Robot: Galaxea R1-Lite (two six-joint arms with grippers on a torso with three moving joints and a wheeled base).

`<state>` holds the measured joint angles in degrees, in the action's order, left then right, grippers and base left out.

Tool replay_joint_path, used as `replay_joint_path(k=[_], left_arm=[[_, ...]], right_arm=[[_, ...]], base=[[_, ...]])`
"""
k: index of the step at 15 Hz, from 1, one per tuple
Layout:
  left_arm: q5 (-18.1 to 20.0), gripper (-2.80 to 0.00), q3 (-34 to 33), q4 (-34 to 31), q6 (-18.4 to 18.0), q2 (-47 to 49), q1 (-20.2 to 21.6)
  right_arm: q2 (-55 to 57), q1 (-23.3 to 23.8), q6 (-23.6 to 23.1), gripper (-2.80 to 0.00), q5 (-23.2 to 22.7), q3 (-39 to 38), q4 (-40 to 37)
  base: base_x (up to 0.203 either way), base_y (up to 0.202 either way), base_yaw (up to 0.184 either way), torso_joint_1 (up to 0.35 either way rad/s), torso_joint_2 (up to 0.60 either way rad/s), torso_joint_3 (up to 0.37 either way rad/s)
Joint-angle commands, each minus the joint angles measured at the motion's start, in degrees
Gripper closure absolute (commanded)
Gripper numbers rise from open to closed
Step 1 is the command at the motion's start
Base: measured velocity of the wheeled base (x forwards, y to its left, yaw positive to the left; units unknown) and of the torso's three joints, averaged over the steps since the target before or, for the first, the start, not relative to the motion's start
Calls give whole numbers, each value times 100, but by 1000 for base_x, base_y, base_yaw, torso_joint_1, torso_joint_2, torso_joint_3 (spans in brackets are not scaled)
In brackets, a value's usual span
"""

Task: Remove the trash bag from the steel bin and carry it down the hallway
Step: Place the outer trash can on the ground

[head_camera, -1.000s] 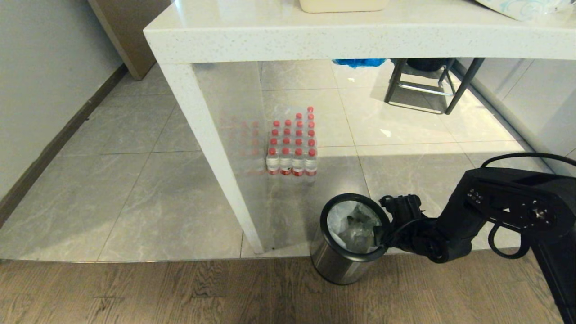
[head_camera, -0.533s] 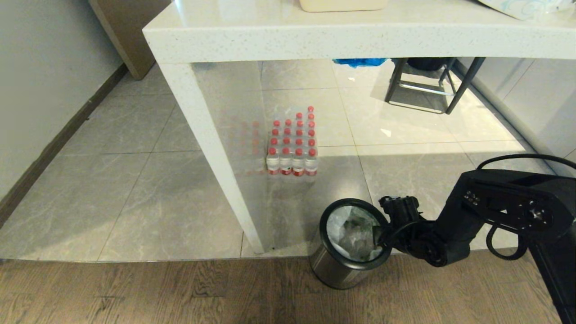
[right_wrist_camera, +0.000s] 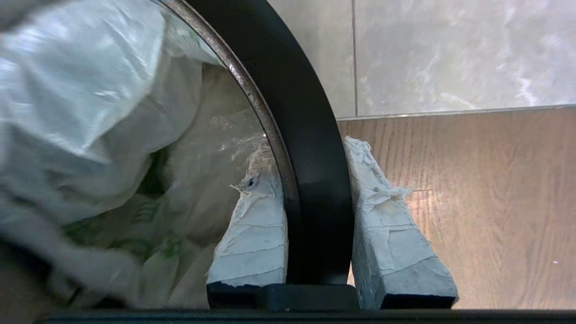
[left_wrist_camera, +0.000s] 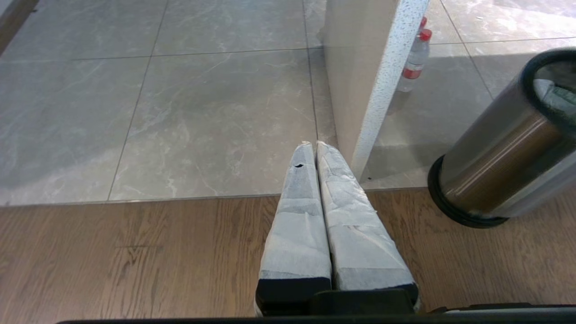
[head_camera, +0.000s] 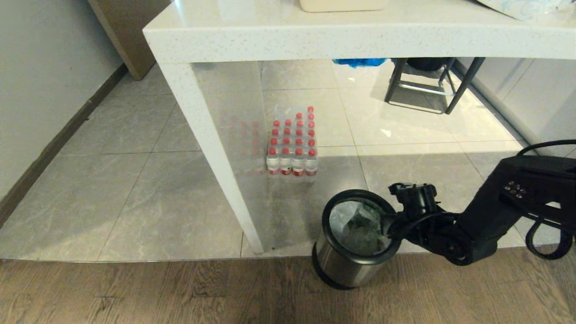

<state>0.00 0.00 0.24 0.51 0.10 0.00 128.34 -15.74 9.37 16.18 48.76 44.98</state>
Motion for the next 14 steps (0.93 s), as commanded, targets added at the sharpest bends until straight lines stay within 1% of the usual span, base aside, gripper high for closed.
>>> replay_joint_path(k=[1,3,6,8,11,14], left_arm=[[0,0,0,2,2,-1,0],[0,0,0,2,2,-1,0],[0,0,0,2,2,-1,0],[0,0,0,2,2,-1,0],[0,0,0,2,2,-1,0],[0,0,0,2,2,-1,0]], right_arm=[[-660,-10,12,0,7,-278,38],[-1179,-15,9,0,-16,-518,14],[-2261,-17,9,0,-52,-991,-148],[-3044,-17,16,0,-53,-1279,-381],[-4166,-17,15,0,-30,-1509,-971],[-5159,-17,4,0,-15,-1811,-1266]], base=[[0,0,0,0,0,0],[0,0,0,0,0,0],[0,0,0,0,0,0],[0,0,0,0,0,0],[0,0,0,0,0,0],[0,0,0,0,0,0]])
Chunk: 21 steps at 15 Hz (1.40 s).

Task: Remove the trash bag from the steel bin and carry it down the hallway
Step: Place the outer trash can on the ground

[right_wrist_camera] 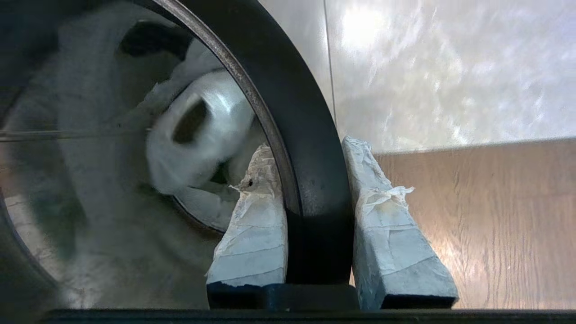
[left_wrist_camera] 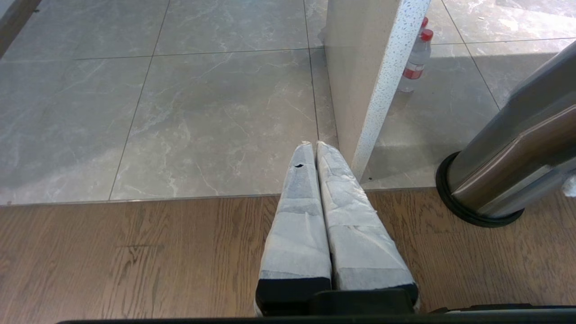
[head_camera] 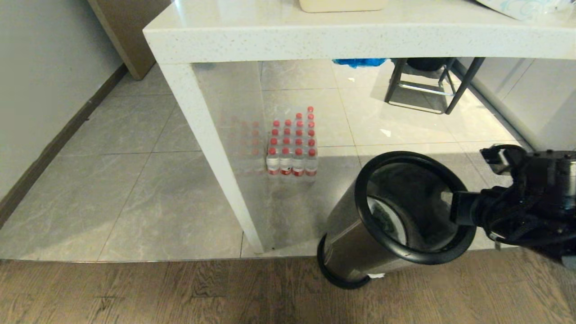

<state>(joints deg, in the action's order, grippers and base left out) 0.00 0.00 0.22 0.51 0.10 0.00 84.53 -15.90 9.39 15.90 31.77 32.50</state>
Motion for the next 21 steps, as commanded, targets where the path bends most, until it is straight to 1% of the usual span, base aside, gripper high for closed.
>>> replay_joint_path(k=[1,4,7,9,11,13,14,16,17,18,19,21], left_arm=[[0,0,0,4,2,-1,0],[0,0,0,4,2,-1,0],[0,0,0,4,2,-1,0],[0,0,0,4,2,-1,0],[0,0,0,4,2,-1,0],[0,0,0,4,2,-1,0],[0,0,0,4,2,-1,0],[0,0,0,4,2,-1,0],[0,0,0,4,2,-1,0],[0,0,0,4,2,-1,0],[0,0,0,4,2,-1,0],[0,0,0,4,2,-1,0]], right_arm=[[-1048,-1,4,0,46,-150,-139],[-1661,1,-60,0,281,-199,-393],[-2080,16,-119,0,382,-206,-922],[-2248,293,-39,0,760,-224,-1355],[-2313,650,23,0,1066,-164,-1447],[-2461,1058,54,0,1134,80,-1649],[-2515,1220,90,0,1159,305,-1976],[-2610,1424,428,0,1177,837,-2683],[-2624,1539,755,0,1187,1099,-3209],[-2572,1753,1103,0,1192,1214,-3692],[-2390,1941,1330,0,1199,1237,-3929],[-1891,2360,1799,0,1204,1255,-4045]], base=[[0,0,0,0,0,0],[0,0,0,0,0,0],[0,0,0,0,0,0],[0,0,0,0,0,0],[0,0,0,0,0,0],[0,0,0,0,0,0],[0,0,0,0,0,0],[0,0,0,0,0,0],[0,0,0,0,0,0],[0,0,0,0,0,0],[0,0,0,0,0,0],[0,0,0,0,0,0]])
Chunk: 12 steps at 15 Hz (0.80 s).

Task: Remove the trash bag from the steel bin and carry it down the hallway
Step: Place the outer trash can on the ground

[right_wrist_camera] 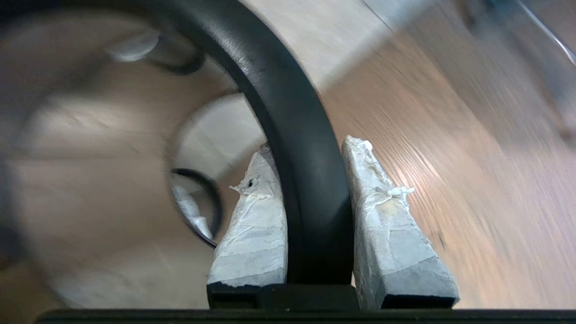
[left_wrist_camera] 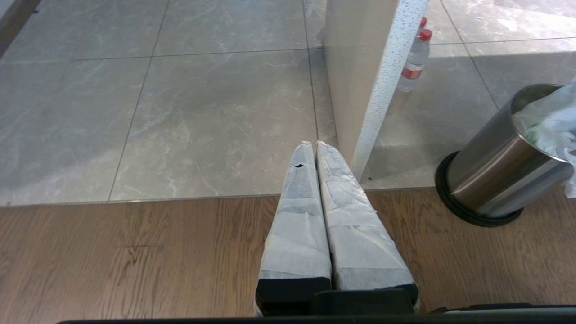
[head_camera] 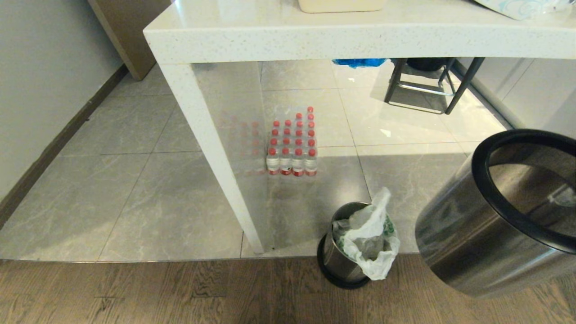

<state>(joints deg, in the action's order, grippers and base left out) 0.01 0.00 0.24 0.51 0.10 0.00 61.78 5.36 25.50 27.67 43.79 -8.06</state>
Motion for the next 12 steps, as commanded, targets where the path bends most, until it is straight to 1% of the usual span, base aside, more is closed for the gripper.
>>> replay_joint_path(k=[1,2,4,7,9,12], left_arm=[[-1,0,0,2,2,-1,0],[-1,0,0,2,2,-1,0],[-1,0,0,2,2,-1,0],[-1,0,0,2,2,-1,0],[-1,0,0,2,2,-1,0],[-1,0,0,2,2,-1,0]], right_arm=[[631,361,317,0,27,74,48],[896,507,373,0,16,88,206],[1490,939,378,0,-92,181,835],[2543,1302,325,0,-168,230,1609],[3227,1544,297,0,-339,307,2161],[4227,1892,24,0,-547,389,2849]], base=[[0,0,0,0,0,0],[0,0,0,0,0,0],[0,0,0,0,0,0],[0,0,0,0,0,0],[0,0,0,0,0,0],[0,0,0,0,0,0]])
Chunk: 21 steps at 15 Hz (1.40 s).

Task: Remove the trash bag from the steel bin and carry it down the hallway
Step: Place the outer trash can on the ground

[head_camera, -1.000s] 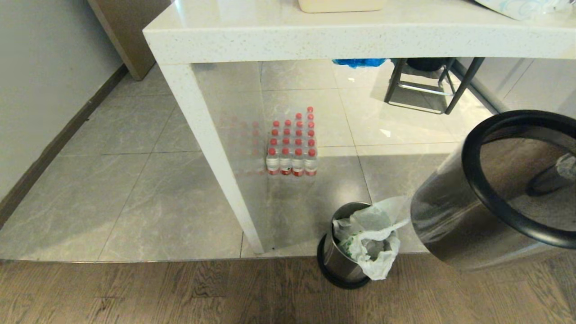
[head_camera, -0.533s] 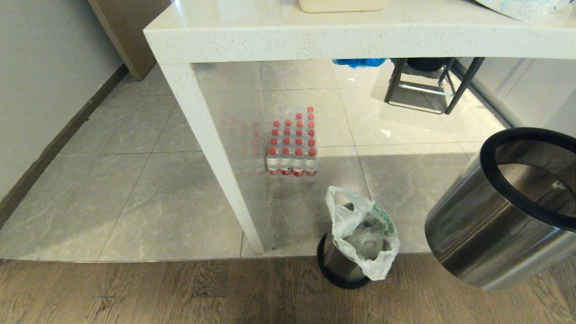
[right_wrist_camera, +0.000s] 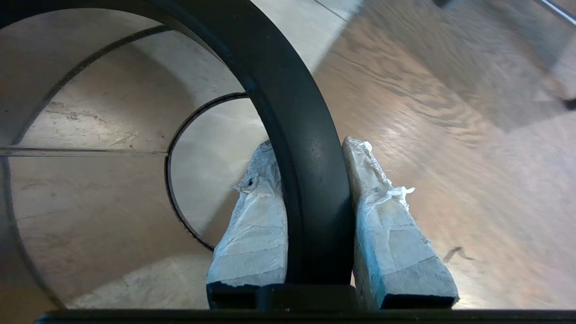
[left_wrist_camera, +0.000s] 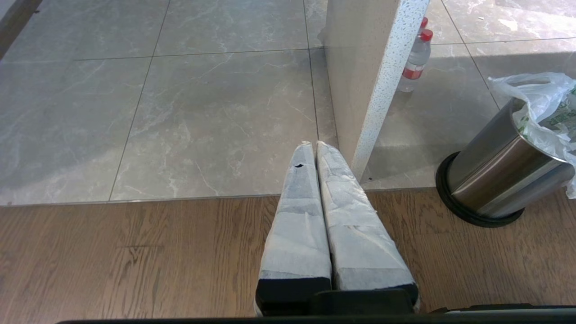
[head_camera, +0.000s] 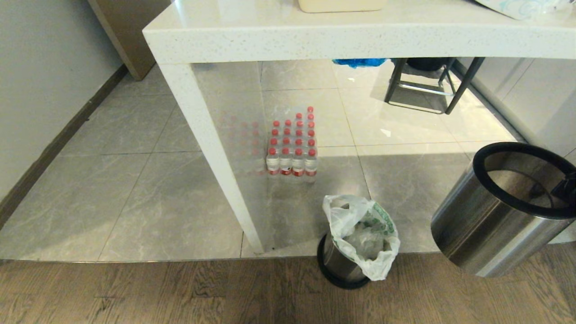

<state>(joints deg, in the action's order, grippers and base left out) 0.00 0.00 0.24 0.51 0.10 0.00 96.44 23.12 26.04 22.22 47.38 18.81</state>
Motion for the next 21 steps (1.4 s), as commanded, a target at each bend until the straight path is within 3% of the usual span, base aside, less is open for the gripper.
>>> replay_joint_path(k=[1,11,14,21], left_arm=[[0,0,0,2,2,-1,0],[0,0,0,2,2,-1,0],[0,0,0,2,2,-1,0],[0,0,0,2,2,-1,0]], right_arm=[[1108,167,-116,0,-29,47,499],[3790,266,-1170,0,-305,484,3712],[4232,247,-1218,0,-542,713,3897],[4931,246,-1216,0,-569,1054,4091]], base=[[0,0,0,0,0,0],[0,0,0,0,0,0],[0,0,0,0,0,0],[0,0,0,0,0,0]])
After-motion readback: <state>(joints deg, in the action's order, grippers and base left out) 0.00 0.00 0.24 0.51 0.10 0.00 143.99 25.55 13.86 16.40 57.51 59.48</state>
